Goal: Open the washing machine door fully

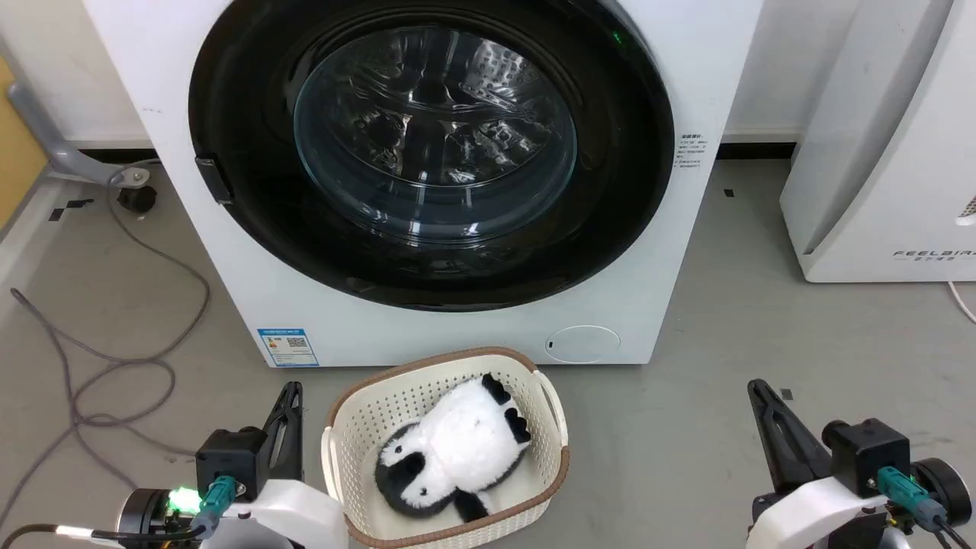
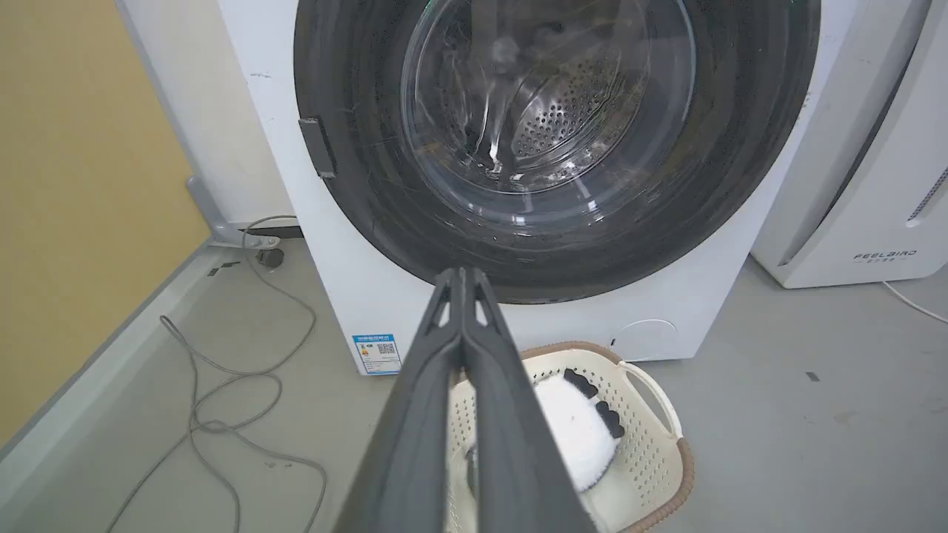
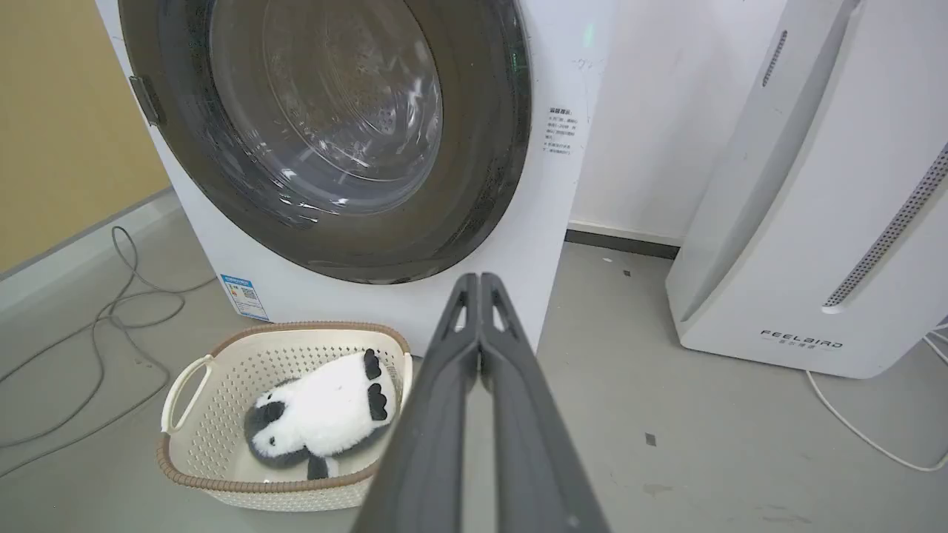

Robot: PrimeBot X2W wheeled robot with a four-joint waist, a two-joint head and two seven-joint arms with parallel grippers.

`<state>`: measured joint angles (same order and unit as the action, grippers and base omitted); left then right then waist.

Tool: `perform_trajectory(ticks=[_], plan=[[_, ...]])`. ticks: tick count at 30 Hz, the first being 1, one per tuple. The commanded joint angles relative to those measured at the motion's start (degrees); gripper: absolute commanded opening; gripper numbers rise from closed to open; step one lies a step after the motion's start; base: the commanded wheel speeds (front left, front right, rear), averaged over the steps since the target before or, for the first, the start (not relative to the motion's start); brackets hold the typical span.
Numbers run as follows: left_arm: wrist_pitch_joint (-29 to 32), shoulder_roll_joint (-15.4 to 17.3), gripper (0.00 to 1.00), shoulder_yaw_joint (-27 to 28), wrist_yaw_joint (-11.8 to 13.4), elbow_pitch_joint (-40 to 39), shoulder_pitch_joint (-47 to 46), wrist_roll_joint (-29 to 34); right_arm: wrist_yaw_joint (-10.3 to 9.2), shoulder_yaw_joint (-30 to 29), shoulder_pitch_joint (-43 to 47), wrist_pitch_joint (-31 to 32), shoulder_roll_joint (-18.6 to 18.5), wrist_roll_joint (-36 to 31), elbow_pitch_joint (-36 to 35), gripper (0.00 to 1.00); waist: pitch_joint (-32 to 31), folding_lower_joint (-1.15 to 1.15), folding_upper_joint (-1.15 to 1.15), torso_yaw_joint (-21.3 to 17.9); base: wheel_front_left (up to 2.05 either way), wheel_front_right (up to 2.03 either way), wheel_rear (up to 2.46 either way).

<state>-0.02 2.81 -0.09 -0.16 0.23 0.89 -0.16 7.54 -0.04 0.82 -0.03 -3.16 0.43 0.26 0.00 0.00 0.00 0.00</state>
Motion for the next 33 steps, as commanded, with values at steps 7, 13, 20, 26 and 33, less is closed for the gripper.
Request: perform_trajectory(ticks=[7, 13, 20, 26, 33], plan=[[0.02, 0.07, 0.0, 0.09, 0.16, -0.23, -0.89, 0.16, -0.05, 0.04, -0.82, 0.03, 0.28, -0.43, -0.26, 0.0, 0.0, 0.0, 0.0, 0.0, 0.0, 0.0, 0.0], [0.02, 0.07, 0.0, 0.09, 0.16, -0.23, -0.89, 0.16, -0.05, 0.04, -0.82, 0.03, 0.28, -0.43, -0.26, 0.0, 0.0, 0.0, 0.0, 0.0, 0.0, 0.0, 0.0], [-0.04, 0.0, 1.0, -0.04, -0.01, 0.04, 0.03, -0.02, 0.0, -0.02, 0.06, -0.03, -0.01, 0.06, 0.02, 1.0, 0.0, 0.0, 0.0, 0.0, 0.0, 0.0, 0.0], [-0.63, 0.0, 1.0, -0.37, 0.11, 0.09, 0.08, -0.18, 0.0, 0.0, 0.15, -0.63, 0.0, 0.42, 0.0, 1.0, 0.05, 0.0, 0.0, 0.0, 0.0, 0.0, 0.0], [-1.47, 0.01, 1.0, -0.84, 0.28, 0.05, 0.17, -0.4, -0.01, 0.04, 0.29, -1.47, 0.02, 0.97, -0.28, 1.0, 0.17, 0.0, 0.0, 0.02, 0.0, 0.0, 0.0]])
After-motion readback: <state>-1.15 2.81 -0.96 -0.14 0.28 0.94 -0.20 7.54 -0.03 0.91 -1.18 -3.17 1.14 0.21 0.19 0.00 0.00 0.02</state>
